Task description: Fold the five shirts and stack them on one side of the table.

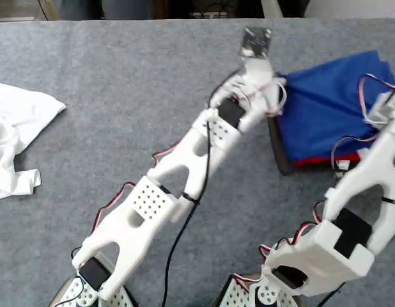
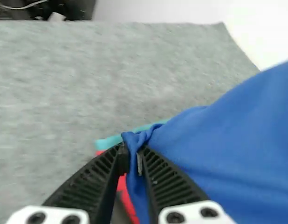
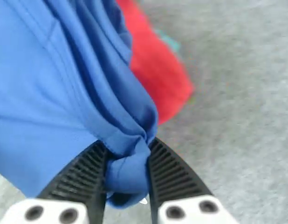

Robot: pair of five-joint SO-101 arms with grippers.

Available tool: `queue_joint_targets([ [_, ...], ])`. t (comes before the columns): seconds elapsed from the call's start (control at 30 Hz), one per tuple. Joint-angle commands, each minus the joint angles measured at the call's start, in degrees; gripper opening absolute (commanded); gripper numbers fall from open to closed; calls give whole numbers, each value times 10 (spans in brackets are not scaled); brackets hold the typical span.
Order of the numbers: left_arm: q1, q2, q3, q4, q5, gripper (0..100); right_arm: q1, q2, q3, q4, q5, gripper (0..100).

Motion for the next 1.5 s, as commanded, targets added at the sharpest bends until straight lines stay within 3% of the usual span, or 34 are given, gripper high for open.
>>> queue_joint_targets([
  [0.0, 7, -38, 48, -99, 0, 45, 34, 24, 37, -78, 10, 15],
  [0.1, 3, -14, 76, -137, 50, 134, 40, 72, 65, -125, 10, 71],
  [0.2, -14, 0, 73, -111, 129, 177, 44, 115, 60, -125, 27, 270],
  [0.27, -24, 2, 56, -90, 144, 177, 47, 129, 48, -120, 40, 407],
  [0.37, -39, 1, 21, -52, 143, 177, 62, 131, 22, -105, 42, 504],
  [0.43, -52, 1, -13, -24, 143, 177, 66, 131, -14, -85, 40, 487],
  [0.53, -74, 1, -62, 28, 142, 177, 66, 131, -90, -36, 40, 383],
  [0.73, -132, 1, -115, 133, 91, 172, 48, 136, -234, 55, 40, 5],
  [0.83, -169, 3, -145, 187, 49, 130, 41, 137, -221, 69, 18, 63],
  [0.97, -233, 3, -181, 276, -19, 97, 47, 171, -157, 35, 5, 15],
  [1.2, -381, -44, -202, 459, -94, 95, 57, 284, -100, -48, 4, 16],
  [1.37, -511, -118, -201, 559, -166, 98, 23, 269, -180, 29, 4, 18],
  [1.47, -599, -158, -198, 569, -227, 98, -11, 255, -245, 70, 4, 18],
])
